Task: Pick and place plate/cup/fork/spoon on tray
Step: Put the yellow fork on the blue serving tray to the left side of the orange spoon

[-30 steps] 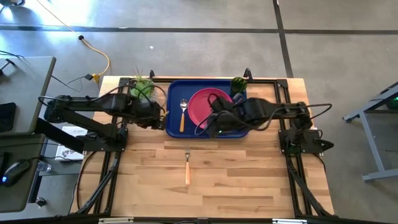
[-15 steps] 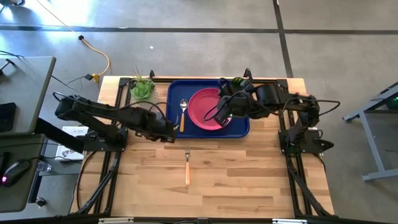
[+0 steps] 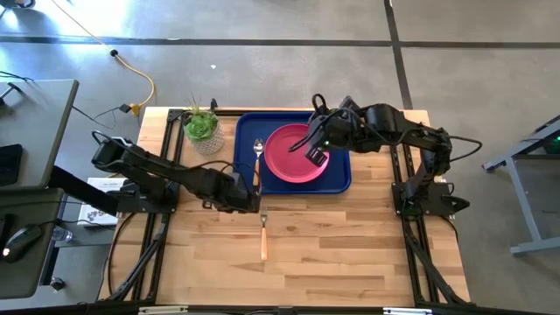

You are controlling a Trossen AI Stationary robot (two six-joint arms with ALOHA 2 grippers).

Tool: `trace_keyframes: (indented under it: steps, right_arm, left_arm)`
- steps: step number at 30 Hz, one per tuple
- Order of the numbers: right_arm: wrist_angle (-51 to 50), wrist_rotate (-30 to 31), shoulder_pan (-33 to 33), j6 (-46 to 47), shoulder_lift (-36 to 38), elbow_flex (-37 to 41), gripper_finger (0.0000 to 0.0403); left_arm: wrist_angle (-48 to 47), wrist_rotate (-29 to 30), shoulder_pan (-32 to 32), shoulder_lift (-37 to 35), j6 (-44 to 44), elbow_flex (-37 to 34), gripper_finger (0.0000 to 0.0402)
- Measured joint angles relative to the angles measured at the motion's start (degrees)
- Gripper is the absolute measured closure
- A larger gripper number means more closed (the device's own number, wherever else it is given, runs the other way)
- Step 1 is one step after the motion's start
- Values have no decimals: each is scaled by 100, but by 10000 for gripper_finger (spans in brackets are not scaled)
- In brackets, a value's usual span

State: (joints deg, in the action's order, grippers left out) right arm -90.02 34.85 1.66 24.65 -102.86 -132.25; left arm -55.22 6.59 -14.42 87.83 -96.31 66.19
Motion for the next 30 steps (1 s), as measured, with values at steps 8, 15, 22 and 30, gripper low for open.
trace_keyframes:
  steps: [8, 15, 22, 30]
  right_arm:
    - [0, -104, -214, -201, 142, 0, 291]
    - [0, -106, -244, -411, 171, 0, 291]
    - [3, -124, -244, -423, 174, 0, 291]
    - [1, -110, -244, -420, 171, 0, 291]
  left_arm:
    - [165, 28, -410, 351, -902, -2, 263]
    - [987, 106, -706, 791, -1378, -2, 264]
    - [1792, 106, -784, 1312, -1512, 0, 264]
    - [2349, 92, -767, 1834, -1568, -2, 264]
